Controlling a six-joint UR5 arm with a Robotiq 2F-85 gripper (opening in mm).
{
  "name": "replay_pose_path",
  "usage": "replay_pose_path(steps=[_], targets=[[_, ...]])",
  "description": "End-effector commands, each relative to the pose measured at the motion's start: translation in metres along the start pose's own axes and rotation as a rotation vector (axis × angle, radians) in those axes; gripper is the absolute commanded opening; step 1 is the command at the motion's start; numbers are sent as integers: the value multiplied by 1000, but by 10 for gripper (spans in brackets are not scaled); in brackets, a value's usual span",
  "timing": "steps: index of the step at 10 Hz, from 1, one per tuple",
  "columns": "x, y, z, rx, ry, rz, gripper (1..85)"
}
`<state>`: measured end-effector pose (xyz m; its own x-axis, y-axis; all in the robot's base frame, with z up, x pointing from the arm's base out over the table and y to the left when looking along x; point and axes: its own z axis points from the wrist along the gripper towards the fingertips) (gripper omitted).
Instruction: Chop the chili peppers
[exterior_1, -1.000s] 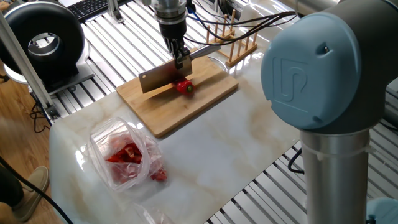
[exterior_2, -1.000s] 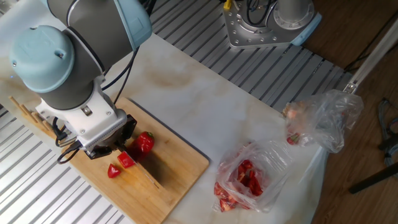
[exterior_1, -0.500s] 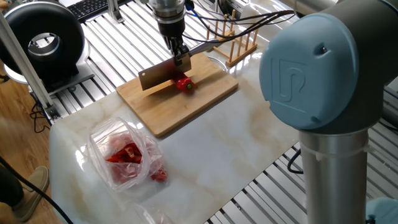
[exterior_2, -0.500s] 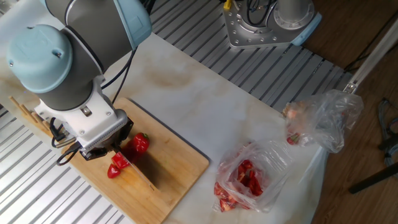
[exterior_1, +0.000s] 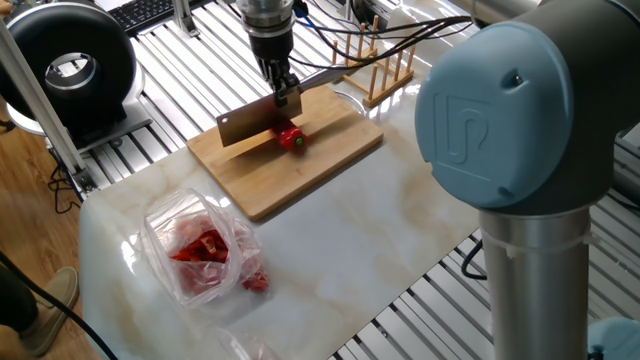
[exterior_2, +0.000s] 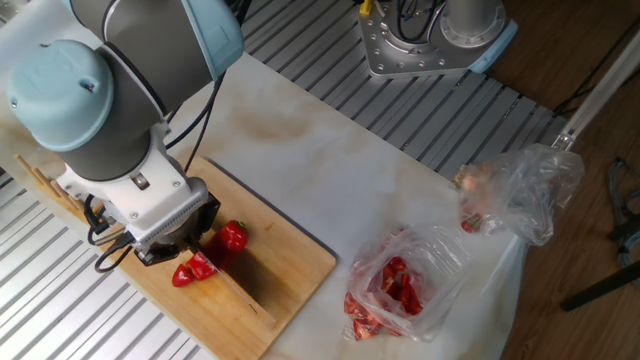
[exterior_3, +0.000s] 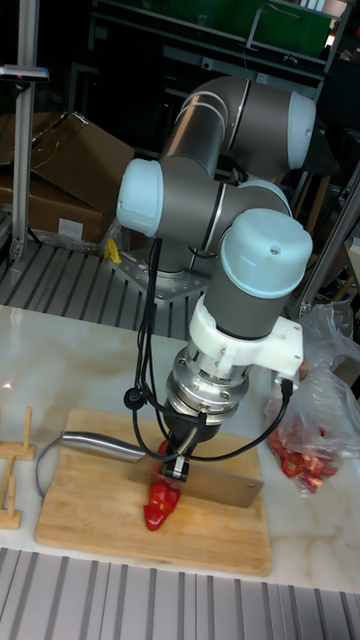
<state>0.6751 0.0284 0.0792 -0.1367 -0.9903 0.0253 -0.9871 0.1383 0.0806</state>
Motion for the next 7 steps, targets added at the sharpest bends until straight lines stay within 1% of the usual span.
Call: replay_pose_path(steps=[1,2,3,5,7], targets=[[-4,0,2,6,-6,-1,13],[-3,-1,2,8,-7,-4,13],[0,-4,1,15,0,-12,13],[6,-5,4,23,1,-18,13],[15,-5,4,24,22,-21,13]])
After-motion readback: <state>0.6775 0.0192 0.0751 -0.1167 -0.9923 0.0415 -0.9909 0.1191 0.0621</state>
